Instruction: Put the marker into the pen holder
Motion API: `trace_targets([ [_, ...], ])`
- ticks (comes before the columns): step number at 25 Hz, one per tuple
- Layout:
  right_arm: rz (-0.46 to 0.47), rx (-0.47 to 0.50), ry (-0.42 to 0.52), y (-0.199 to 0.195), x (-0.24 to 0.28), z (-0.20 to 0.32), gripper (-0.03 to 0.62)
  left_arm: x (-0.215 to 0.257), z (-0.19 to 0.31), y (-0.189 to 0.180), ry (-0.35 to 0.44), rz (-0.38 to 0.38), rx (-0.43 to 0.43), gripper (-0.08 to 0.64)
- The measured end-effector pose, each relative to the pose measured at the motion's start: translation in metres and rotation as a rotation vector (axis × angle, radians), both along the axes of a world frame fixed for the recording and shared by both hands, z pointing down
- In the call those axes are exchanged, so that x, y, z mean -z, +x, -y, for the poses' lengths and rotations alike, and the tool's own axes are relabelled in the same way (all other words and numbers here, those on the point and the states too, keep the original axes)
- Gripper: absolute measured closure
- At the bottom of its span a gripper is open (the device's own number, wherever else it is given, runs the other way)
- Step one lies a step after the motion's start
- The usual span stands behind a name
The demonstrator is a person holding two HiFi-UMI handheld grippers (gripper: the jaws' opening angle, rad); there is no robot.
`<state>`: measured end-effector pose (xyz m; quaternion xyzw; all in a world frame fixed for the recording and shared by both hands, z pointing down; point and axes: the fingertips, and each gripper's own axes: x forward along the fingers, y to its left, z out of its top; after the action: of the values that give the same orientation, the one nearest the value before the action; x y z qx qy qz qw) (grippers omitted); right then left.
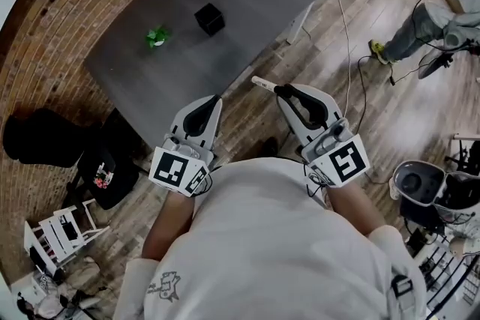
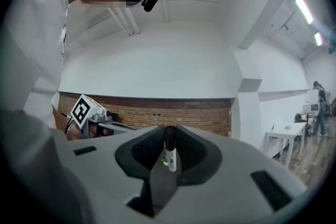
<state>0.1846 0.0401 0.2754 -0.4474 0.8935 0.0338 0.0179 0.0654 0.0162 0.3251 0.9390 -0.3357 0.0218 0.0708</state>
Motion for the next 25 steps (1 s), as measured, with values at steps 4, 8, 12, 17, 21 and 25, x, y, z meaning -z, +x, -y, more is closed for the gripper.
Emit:
trace_targets([
  [4,0.013,0.013,-0.005,0.032,-0.002,0.015,0.517,-0.001,0.012,0.027,0.0,0.006,0.016,0.549],
  [8,0.025,0.027,-0.01,0.045,-0.005,0.028,0.517,-0.004,0.019,0.037,-0.012,0.009,0.036,0.549],
  [12,0.03,0.039,-0.015,0.035,-0.005,0.044,0.517,-0.005,0.033,0.027,-0.013,0.009,0.055,0.549],
  [17,0.018,0.028,-0.014,0.021,-0.004,0.062,0.517,-0.005,0.055,0.018,-0.006,-0.01,0.036,0.549],
  [21,0.011,0.008,-0.009,0.001,0.001,0.082,0.517,-0.002,0.075,0.003,0.008,-0.021,0.008,0.549],
  [25,0.004,-0.011,-0.001,-0.025,0.005,0.101,0.517,0.005,0.097,-0.02,0.027,-0.028,-0.022,0.549],
])
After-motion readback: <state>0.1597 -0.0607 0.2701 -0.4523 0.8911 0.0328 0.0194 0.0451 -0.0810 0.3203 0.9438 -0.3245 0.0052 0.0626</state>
